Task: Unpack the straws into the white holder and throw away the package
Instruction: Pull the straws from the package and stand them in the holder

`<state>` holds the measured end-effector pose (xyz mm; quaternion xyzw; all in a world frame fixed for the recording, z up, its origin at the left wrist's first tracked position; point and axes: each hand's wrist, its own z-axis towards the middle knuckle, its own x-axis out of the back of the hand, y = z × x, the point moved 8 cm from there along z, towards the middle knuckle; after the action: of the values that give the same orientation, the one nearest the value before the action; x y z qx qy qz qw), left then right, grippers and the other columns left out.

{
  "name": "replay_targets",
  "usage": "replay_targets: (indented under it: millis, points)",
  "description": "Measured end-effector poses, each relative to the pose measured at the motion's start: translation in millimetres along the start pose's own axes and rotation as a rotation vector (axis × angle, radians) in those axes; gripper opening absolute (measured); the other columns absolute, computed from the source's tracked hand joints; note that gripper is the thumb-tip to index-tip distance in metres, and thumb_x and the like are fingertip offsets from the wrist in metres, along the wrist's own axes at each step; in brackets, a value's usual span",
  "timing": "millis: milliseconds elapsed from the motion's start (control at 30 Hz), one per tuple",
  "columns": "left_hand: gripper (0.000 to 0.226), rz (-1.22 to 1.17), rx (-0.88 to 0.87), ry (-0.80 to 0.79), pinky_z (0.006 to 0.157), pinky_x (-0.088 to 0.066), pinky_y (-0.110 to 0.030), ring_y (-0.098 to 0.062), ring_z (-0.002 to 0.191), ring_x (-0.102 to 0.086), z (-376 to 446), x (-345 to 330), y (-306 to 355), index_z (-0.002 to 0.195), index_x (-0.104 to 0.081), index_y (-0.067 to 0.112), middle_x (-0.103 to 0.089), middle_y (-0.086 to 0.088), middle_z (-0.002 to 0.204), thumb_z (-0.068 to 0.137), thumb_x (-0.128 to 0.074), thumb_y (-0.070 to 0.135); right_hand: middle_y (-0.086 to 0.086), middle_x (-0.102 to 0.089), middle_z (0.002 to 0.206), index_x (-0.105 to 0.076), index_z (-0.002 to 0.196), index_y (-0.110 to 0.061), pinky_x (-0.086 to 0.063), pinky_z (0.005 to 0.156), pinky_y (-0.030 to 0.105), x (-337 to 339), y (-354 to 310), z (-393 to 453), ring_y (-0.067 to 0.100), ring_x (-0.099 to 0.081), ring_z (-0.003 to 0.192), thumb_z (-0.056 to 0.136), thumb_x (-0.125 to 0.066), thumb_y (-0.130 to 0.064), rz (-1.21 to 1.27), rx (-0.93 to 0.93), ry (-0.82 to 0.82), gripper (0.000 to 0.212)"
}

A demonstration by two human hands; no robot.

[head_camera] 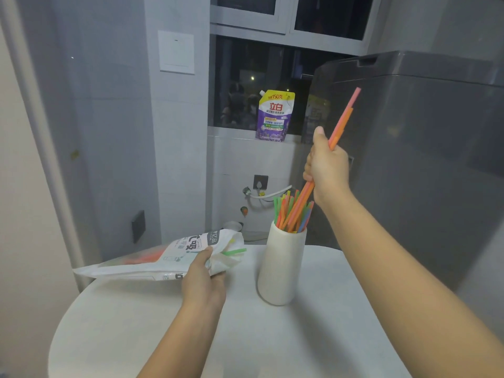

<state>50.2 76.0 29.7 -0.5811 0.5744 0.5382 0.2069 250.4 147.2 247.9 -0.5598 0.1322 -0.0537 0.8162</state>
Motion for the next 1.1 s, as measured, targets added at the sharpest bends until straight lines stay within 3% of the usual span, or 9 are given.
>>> replay_targets:
  millis: [100, 267, 367, 500, 667, 733, 900, 1033, 1100]
  points:
    - [0.042, -0.004, -0.003, 0.008, 0.08, -0.052, -0.028, -0.017, 0.092, -0.064, -0.3, -0.3, 1.1, 0.129, -0.05, 0.006, -0.062, -0.008, 0.12, 0.088, -0.053, -0.006, -0.004, -0.038, 0.048, -0.041, 0.058, -0.019, -0.036, 0.047, 0.024, -4.3, 26.2, -1.0, 0.009, -0.038, 0.041, 0.094, -0.044, -0.045, -0.094, -0.03, -0.035, 0.044]
    - [0.046, 0.005, -0.011, 0.008, 0.083, -0.051, -0.028, -0.021, 0.109, -0.061, 1.4, -0.3, 3.6, 0.133, -0.048, 0.005, -0.06, -0.009, 0.128, 0.088, -0.052, -0.005, 0.0, -0.06, 0.062, -0.054, 0.063, -0.014, -0.043, 0.047, 0.008, -4.5, 38.6, -10.9, 0.004, -0.058, 0.053, 0.095, -0.044, -0.035, -0.397, 0.183, -0.068, 0.04]
    - [0.047, -0.01, -0.014, 0.016, 0.083, -0.051, -0.028, -0.021, 0.112, -0.06, 2.7, 0.8, 4.6, 0.133, -0.048, 0.006, -0.059, -0.009, 0.133, 0.088, -0.053, -0.006, 0.007, -0.058, 0.088, -0.056, 0.078, -0.01, -0.049, 0.074, 0.03, 0.1, 33.4, -9.3, 0.013, -0.055, 0.075, 0.095, -0.044, -0.032, -0.477, 0.297, -0.019, 0.03]
    - [0.042, -0.014, -0.012, 0.018, 0.087, -0.05, -0.03, -0.022, 0.113, -0.06, 4.1, 0.4, 3.4, 0.128, -0.048, 0.007, -0.059, -0.01, 0.132, 0.088, -0.052, -0.006, 0.002, -0.058, 0.1, -0.068, 0.09, -0.013, -0.029, 0.096, 0.039, -3.3, 31.5, -8.8, 0.017, -0.043, 0.098, 0.098, -0.029, -0.038, -0.825, 0.464, -0.027, 0.047]
    - [0.041, 0.019, -0.008, -0.014, 0.085, -0.05, -0.029, -0.019, 0.1, -0.063, 4.1, -1.3, 1.7, 0.128, -0.05, 0.007, -0.064, -0.007, 0.118, 0.089, -0.052, -0.005, 0.007, -0.042, 0.137, -0.055, 0.124, -0.018, -0.015, 0.109, 0.044, -3.9, 67.4, -3.7, 0.026, -0.026, 0.13, 0.094, -0.026, -0.054, -1.155, 0.362, -0.219, 0.055]
    - [0.039, 0.023, -0.007, -0.02, 0.084, -0.05, -0.029, -0.017, 0.095, -0.064, 3.7, -0.6, 1.5, 0.126, -0.051, 0.009, -0.065, -0.005, 0.112, 0.089, -0.052, -0.004, 0.008, -0.042, 0.14, -0.041, 0.136, -0.017, -0.022, 0.108, 0.046, -1.3, 65.8, -3.1, 0.028, -0.029, 0.131, 0.09, -0.035, -0.057, -1.117, 0.376, -0.206, 0.061]
    - [0.037, 0.03, -0.013, -0.029, 0.084, -0.051, -0.028, -0.015, 0.093, -0.064, 3.4, -1.4, 2.2, 0.124, -0.052, 0.009, -0.066, -0.003, 0.106, 0.089, -0.051, -0.005, -0.003, -0.042, 0.142, -0.021, 0.145, -0.029, -0.033, 0.103, 0.039, 6.7, 31.2, -9.3, 0.016, -0.034, 0.132, 0.085, -0.054, -0.051, -0.594, 0.473, -0.09, 0.071]
    - [0.046, 0.031, -0.016, -0.019, 0.09, -0.049, -0.029, -0.021, 0.112, -0.06, 5.2, -1.6, 2.4, 0.134, -0.048, 0.005, -0.061, -0.009, 0.128, 0.089, -0.051, -0.005, -0.002, -0.042, 0.144, -0.033, 0.142, -0.024, -0.024, 0.108, 0.039, -7.3, 11.4, -27.8, 0.017, -0.032, 0.135, 0.095, -0.032, -0.041, -0.817, 0.723, -0.125, 0.05]
    - [0.046, 0.029, -0.018, -0.025, 0.092, -0.049, -0.03, -0.021, 0.113, -0.06, 5.2, -3.4, 3.0, 0.134, -0.048, 0.005, -0.061, -0.009, 0.129, 0.089, -0.051, -0.005, 0.001, -0.043, 0.144, -0.038, 0.139, -0.019, -0.02, 0.11, 0.041, -16.9, 28.9, -33.3, 0.02, -0.027, 0.138, 0.097, -0.023, -0.041, -1.023, 0.698, -0.249, 0.05]
